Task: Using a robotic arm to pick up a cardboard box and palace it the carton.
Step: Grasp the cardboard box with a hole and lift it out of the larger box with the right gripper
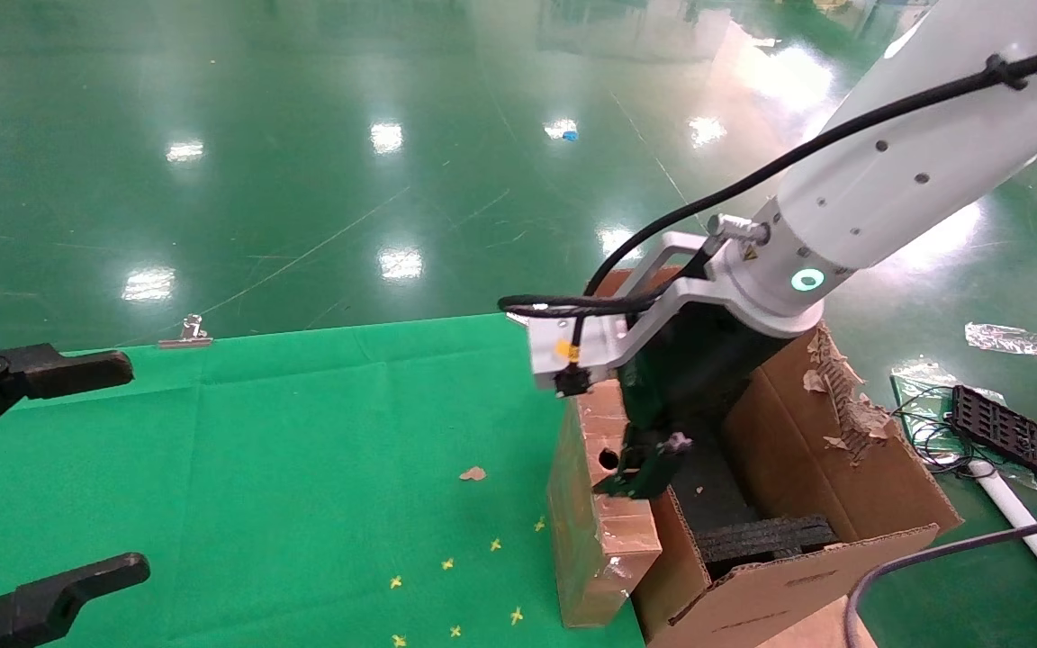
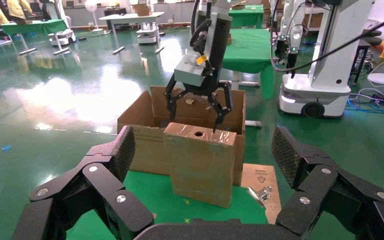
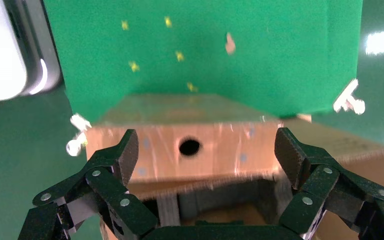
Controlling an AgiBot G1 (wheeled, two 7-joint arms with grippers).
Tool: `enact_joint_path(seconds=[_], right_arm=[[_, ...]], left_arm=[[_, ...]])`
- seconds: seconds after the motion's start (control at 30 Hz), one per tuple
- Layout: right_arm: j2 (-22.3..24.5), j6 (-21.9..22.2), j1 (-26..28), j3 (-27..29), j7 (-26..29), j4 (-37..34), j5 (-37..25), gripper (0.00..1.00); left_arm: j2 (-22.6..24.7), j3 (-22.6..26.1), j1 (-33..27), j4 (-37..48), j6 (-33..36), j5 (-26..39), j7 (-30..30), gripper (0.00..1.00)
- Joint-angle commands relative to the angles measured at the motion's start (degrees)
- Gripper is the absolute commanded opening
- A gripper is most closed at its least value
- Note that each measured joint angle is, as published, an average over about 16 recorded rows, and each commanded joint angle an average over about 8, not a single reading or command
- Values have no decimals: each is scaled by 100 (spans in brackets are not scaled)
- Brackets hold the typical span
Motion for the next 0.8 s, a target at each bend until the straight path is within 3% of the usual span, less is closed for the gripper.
enact_joint_path(seconds=[0.03, 0.4, 0.8], right_arm=[[18, 15, 257, -339, 56, 7, 23, 100], [-68, 183, 466, -1199, 303, 2, 318, 100], [-37, 342, 600, -1420, 579, -15, 420, 100]], left_arm=[[0, 1, 0, 0, 0, -1, 0, 100], [-2, 5, -1, 0, -2, -4, 3, 100], [-4, 10, -2, 0, -5, -7, 5, 100]])
